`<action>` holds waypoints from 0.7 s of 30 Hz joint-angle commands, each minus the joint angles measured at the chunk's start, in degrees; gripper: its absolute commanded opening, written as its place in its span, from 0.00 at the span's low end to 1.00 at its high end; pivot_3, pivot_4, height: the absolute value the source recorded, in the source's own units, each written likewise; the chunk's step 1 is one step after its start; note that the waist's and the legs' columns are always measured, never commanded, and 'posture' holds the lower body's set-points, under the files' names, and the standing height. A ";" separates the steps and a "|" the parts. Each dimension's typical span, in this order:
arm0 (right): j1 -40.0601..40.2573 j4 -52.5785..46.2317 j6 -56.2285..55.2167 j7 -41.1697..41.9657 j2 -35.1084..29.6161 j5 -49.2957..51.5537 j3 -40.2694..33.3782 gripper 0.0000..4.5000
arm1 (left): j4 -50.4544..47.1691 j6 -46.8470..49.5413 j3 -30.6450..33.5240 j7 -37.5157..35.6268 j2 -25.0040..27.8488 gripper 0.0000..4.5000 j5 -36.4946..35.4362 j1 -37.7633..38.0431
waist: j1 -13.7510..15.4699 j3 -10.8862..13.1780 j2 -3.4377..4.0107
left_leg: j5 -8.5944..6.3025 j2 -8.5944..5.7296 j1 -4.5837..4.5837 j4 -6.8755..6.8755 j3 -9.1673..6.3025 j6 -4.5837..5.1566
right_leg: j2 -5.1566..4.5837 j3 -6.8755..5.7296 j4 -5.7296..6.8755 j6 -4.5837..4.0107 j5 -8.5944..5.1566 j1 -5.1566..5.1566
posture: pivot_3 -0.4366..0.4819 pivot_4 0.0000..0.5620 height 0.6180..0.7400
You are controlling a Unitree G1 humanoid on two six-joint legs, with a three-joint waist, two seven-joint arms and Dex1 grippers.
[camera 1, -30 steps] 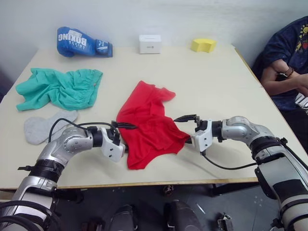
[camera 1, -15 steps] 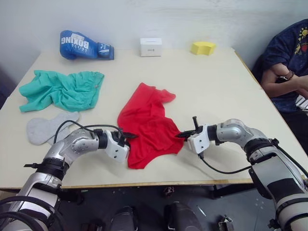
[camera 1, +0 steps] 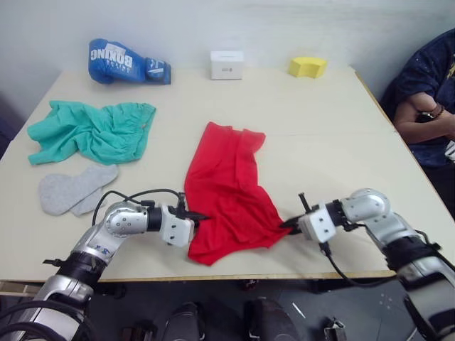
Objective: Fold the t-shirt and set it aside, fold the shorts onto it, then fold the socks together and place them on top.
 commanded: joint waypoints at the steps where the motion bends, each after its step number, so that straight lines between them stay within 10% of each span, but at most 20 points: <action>1: 6.94 -14.79 9.77 2.32 -5.75 2.38 -0.79 0.00 | -7.46 3.06 2.31 -3.60 2.71 0.00 -5.55 1.82 | 0.22 0.13 0.01 | -0.02 0.01 -0.01 0.00 -0.02 -0.01 | 0.01 -0.02 0.00 -0.02 -0.04 -0.01 | 0.48 0.27 1.00; 11: 22.98 -40.19 31.14 -2.60 -13.24 4.04 -4.52 0.00 | -22.24 14.51 3.99 -8.16 6.64 0.00 -8.96 8.12 | 0.28 0.51 -0.09 | -0.23 0.08 -0.11 -0.03 -0.08 -0.33 | 0.13 -0.08 -0.18 -0.08 -0.14 -0.06 | 0.48 0.27 1.00; 21: 21.41 -38.52 41.63 -4.50 -12.91 12.51 -16.50 0.00 | -25.85 26.00 9.36 -12.60 10.01 0.00 -16.83 9.99 | 0.35 0.77 -0.37 | -0.13 0.13 -0.92 0.17 -0.08 -0.10 | 0.22 -0.10 -0.20 -0.03 -0.12 -0.78 | 0.48 0.27 1.00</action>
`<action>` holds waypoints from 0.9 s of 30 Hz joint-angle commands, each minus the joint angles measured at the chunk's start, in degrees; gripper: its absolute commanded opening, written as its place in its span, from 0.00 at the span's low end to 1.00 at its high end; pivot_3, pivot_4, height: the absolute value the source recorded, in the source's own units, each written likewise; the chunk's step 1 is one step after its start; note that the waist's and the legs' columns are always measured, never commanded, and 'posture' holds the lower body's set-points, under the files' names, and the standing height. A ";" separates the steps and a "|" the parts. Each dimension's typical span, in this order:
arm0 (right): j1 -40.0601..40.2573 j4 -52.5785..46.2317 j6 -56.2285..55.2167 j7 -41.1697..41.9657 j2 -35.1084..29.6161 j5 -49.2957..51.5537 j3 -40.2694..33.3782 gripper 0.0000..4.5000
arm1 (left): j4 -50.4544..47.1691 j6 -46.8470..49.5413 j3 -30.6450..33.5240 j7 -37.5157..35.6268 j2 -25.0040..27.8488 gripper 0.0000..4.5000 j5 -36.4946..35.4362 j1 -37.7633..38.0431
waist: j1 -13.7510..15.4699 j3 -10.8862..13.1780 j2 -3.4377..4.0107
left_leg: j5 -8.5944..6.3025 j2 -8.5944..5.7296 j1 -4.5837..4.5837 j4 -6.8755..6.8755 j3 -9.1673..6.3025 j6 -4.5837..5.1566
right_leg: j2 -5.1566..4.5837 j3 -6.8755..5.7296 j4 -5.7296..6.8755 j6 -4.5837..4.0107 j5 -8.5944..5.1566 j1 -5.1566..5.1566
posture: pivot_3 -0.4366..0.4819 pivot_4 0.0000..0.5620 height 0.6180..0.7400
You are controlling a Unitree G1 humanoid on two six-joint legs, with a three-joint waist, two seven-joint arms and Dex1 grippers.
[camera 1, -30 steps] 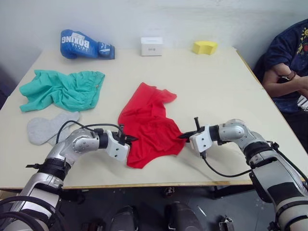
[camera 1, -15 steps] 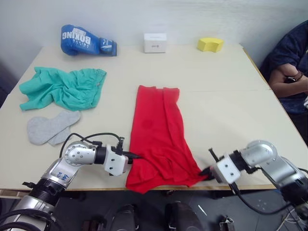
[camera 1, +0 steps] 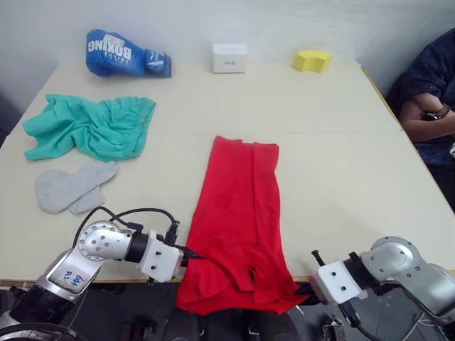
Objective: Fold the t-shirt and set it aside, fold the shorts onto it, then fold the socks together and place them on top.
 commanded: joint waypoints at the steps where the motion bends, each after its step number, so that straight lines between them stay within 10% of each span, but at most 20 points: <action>1: -7.46 2.93 7.03 -0.01 -0.37 6.56 -6.94 0.00 | 1.28 6.00 3.84 -1.02 -0.87 0.00 -5.59 -4.88 | -0.04 0.32 -0.05 | 0.01 0.01 0.00 0.10 0.00 0.02 | 0.01 0.00 0.05 0.04 0.03 0.00 | 0.48 0.27 1.00; 7: -28.74 16.99 12.76 2.09 3.77 6.90 -7.10 0.00 | 14.87 18.75 5.43 -1.87 -7.90 0.00 -10.48 -23.64 | -0.07 0.50 -0.14 | 0.25 0.01 -0.23 0.45 -0.03 0.25 | 0.01 -0.02 0.23 0.01 0.26 -0.16 | 0.48 0.27 1.00; 15: -54.88 58.90 -10.53 -4.81 19.41 -12.25 0.19 0.00 | 50.86 23.21 6.79 1.13 -19.45 0.00 -6.08 -47.11 | -0.26 0.54 -0.21 | 0.49 0.05 -0.87 1.00 0.49 -0.12 | 0.37 -0.07 0.70 0.28 0.37 -0.96 | 0.48 0.27 1.00; 27: -66.96 90.24 -30.72 -22.67 30.00 -26.10 1.85 0.00 | 79.37 13.52 10.69 11.46 -28.80 0.00 1.37 -57.30 | -0.76 0.56 -0.24 | 0.45 0.36 -1.00 1.15 0.98 -0.22 | 0.67 0.50 0.92 0.37 0.34 -1.42 | 0.48 0.27 1.00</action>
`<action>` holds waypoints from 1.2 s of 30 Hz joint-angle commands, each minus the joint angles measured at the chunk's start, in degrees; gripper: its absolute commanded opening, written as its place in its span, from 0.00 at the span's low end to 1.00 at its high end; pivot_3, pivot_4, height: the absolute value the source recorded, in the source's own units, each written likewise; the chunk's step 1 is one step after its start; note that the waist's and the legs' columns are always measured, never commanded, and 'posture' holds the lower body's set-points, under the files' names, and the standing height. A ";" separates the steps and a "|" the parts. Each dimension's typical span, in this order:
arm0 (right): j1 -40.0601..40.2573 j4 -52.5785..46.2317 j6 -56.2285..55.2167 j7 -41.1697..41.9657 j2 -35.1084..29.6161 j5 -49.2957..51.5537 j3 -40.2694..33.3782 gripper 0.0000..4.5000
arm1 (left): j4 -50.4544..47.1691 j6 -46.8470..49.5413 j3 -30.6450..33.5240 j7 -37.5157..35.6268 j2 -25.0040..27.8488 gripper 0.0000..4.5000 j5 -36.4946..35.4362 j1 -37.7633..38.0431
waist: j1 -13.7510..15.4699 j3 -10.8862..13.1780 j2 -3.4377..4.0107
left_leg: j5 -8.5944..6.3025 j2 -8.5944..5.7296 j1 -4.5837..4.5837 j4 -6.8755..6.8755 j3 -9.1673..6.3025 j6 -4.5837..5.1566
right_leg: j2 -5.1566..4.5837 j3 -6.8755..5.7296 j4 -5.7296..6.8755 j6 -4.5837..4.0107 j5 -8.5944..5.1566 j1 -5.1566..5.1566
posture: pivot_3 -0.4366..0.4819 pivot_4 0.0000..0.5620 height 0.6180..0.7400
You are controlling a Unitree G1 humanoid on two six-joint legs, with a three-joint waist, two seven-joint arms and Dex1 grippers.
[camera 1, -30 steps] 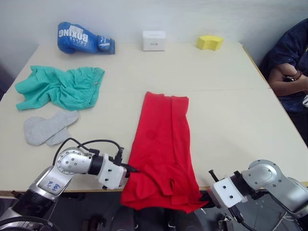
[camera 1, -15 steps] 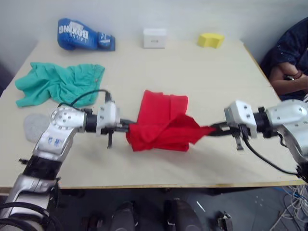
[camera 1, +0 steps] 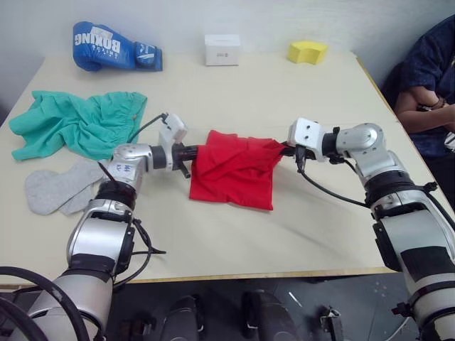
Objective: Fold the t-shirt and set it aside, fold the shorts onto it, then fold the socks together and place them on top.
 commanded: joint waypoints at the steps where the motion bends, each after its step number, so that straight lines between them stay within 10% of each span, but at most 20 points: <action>1: -2.39 2.83 -2.99 -4.61 0.32 -1.79 -1.38 0.00 | 2.39 -1.66 2.37 3.63 -0.24 0.00 1.40 -2.89 | -0.24 0.00 0.00 | 0.00 0.00 0.00 0.05 0.00 -0.01 | 0.01 0.03 0.06 0.00 0.00 0.00 | 0.48 0.27 1.00; 13: -3.77 8.13 2.98 -8.12 4.99 -1.76 -5.30 0.00 | 5.36 3.99 6.49 9.62 -1.83 0.11 3.02 -3.81 | -1.54 0.00 0.00 | 0.07 0.05 0.15 0.60 -0.01 -0.15 | 0.04 0.20 0.91 -0.01 0.01 0.01 | 0.48 0.27 1.00; 26: -1.65 7.45 20.09 -19.47 7.62 10.13 -22.19 0.95 | 6.48 16.68 19.41 26.52 -4.81 0.99 -4.28 -7.03 | -1.32 0.00 -0.01 | 0.07 0.06 0.12 0.60 -0.05 -0.15 | -0.01 0.35 0.90 -0.01 0.01 0.01 | 0.48 0.27 1.00; 36: 3.63 0.60 23.10 -23.29 6.63 13.61 -26.66 0.99 | 8.12 30.78 28.15 40.17 -6.39 1.00 -9.71 -10.25 | -1.94 0.01 -0.02 | 0.09 0.05 0.13 0.53 -0.04 -0.19 | 0.03 0.35 0.89 -0.01 0.01 0.00 | 0.48 0.27 1.00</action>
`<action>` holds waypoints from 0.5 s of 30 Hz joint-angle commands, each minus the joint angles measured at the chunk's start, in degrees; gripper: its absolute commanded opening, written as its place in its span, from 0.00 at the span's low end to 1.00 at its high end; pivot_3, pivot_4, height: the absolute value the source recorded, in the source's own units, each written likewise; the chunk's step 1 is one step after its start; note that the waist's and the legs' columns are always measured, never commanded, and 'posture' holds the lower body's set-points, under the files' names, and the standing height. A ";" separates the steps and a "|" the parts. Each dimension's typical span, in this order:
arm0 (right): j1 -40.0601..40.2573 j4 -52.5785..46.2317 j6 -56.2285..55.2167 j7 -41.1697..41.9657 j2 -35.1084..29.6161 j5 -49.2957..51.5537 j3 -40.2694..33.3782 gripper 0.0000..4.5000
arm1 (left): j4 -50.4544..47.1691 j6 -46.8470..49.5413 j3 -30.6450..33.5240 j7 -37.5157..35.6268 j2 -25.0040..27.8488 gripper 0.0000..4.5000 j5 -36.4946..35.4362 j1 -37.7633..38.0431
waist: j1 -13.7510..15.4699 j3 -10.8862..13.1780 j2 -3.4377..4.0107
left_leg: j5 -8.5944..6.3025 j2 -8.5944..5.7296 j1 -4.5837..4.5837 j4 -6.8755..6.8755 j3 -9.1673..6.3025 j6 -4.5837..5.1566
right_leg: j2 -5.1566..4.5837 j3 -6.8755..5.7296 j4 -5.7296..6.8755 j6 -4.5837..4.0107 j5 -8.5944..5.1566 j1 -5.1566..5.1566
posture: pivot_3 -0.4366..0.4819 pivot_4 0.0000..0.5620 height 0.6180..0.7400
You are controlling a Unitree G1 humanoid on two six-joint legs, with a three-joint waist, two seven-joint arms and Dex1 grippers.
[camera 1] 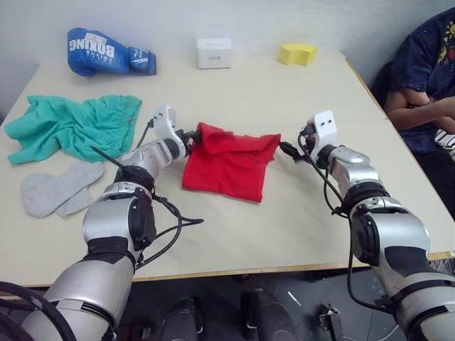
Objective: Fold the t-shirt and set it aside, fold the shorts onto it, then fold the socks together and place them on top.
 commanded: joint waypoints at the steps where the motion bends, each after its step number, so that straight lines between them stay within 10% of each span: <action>1: 1.23 -7.63 -1.08 1.83 -1.25 2.73 -1.72 0.99 | -0.67 3.06 -0.33 0.83 0.68 1.00 0.27 -1.16 | -0.22 0.00 0.00 | 0.00 0.00 0.01 0.01 0.00 0.00 | 0.00 0.00 0.01 0.00 0.00 0.01 | 0.48 0.27 1.00; 7: 15.72 -35.67 -1.62 14.49 -1.40 4.66 4.01 0.99 | -9.70 -21.40 -19.30 -15.89 6.13 1.00 16.95 7.41 | -0.72 0.00 0.01 | -0.07 -0.06 0.05 -0.05 0.12 -0.22 | 0.21 -0.10 -0.03 0.00 0.00 -0.01 | 0.48 0.27 1.00; 15: 29.33 -58.27 7.97 15.47 -2.75 6.68 6.55 0.99 | -13.27 -35.68 -23.27 -22.40 14.55 1.00 21.03 15.15 | -0.34 0.00 0.00 | -0.05 0.15 0.02 0.03 0.08 -0.28 | 0.13 0.10 0.13 -0.12 -0.05 -0.12 | 0.48 0.27 1.00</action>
